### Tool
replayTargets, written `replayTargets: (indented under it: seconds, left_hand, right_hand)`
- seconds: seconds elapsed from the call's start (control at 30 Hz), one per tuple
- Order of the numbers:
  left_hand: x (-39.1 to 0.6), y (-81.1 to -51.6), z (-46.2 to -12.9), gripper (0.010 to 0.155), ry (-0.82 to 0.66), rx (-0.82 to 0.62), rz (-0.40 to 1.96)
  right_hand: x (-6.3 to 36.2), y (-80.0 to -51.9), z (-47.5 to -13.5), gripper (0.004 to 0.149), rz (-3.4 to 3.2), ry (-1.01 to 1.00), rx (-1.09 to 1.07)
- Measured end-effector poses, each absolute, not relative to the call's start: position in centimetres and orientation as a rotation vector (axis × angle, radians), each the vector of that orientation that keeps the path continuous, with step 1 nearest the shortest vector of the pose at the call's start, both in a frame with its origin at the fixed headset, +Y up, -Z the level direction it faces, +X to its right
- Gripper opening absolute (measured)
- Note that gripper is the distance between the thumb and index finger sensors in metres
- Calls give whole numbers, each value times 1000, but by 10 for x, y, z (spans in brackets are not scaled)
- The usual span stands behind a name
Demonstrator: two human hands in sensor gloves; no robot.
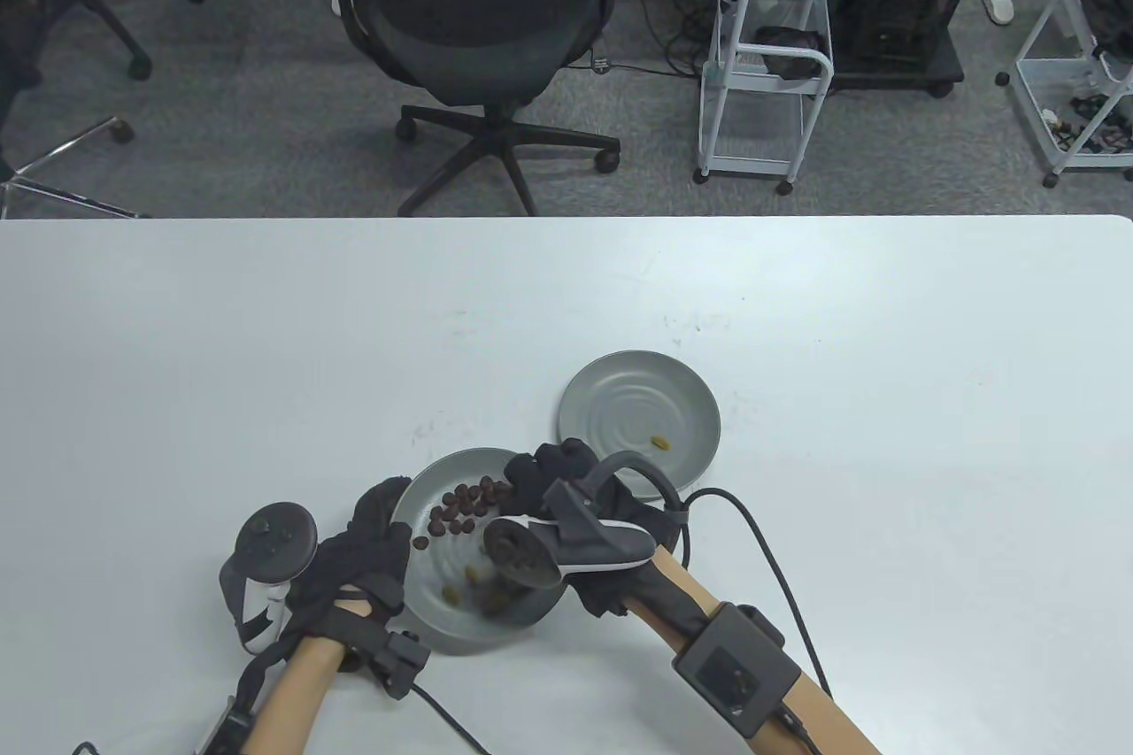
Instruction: Pick raisins with hand pinch into plate
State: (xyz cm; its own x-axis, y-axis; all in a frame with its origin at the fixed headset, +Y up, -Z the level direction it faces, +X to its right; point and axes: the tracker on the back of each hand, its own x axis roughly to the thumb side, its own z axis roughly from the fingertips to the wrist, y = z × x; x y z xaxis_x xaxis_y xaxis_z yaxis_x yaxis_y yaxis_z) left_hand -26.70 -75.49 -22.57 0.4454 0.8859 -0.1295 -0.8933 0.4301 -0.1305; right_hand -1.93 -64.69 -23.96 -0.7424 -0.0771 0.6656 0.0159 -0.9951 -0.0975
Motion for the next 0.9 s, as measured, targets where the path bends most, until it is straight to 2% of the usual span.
replayTargets:
  seconds: [0.13,0.23,0.4,0.63,0.9]
  left_hand:
    - [-267,-755,-226,61,48,-187,1114]
    - [-267,-755,-226,61,49,-189,1114]
    - [-267,-755,-226,61,51,-189,1111]
    - [-267,-756,-226,61,53,-193,1111]
    - [-267,-756,-226,61,53,-196,1108]
  right_hand:
    - [7,-636,-255,43,-3006,293,-958]
    - [23,-640,-270,44,-3049,337,-832]
    - [47,-671,-301,43,-3080,185,-642]
    - [61,-725,-328,43,-3021,-65,-523]
    - [69,-746,-336,42,-3002,-173,-481]
